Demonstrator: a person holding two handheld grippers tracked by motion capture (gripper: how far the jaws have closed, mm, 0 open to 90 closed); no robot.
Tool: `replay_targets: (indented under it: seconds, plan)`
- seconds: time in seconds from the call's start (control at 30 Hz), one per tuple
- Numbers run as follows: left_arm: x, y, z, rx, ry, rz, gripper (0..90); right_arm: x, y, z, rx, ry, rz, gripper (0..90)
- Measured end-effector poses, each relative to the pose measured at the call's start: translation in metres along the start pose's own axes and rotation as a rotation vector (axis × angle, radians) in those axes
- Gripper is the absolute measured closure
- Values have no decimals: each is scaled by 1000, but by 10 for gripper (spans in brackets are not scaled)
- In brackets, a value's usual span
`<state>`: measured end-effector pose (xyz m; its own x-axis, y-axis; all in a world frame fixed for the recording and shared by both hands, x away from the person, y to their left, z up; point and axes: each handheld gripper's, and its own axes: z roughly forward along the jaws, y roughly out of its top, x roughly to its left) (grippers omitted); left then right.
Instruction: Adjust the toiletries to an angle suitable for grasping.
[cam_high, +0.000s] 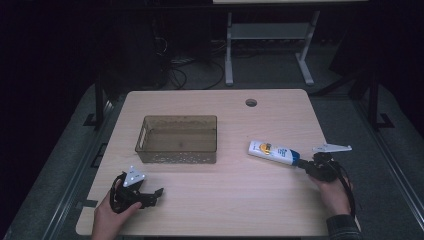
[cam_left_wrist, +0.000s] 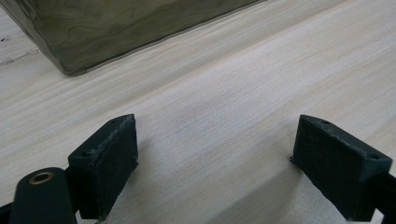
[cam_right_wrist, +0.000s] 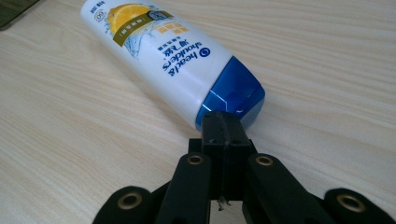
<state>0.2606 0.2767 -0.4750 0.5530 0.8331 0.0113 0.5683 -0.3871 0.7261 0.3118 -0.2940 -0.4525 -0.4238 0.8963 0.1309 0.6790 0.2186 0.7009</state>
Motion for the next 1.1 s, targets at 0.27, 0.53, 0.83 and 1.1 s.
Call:
replay_targets:
  seconds: [0.27, 0.53, 0.83, 1.1]
  plan:
    - [0, 0, 0, 2, 0, 2, 129, 5, 3, -6, -21, 30, 13, 896]
    - [0, 0, 0, -2, 0, -2, 129, 15, 19, -14, -53, 68, 15, 896]
    - [0, 0, 0, -2, 0, -2, 129, 20, 35, -11, -66, 85, 7, 895]
    - [0, 0, 0, 1, 0, -2, 129, 25, 51, -2, -61, 104, 0, 895]
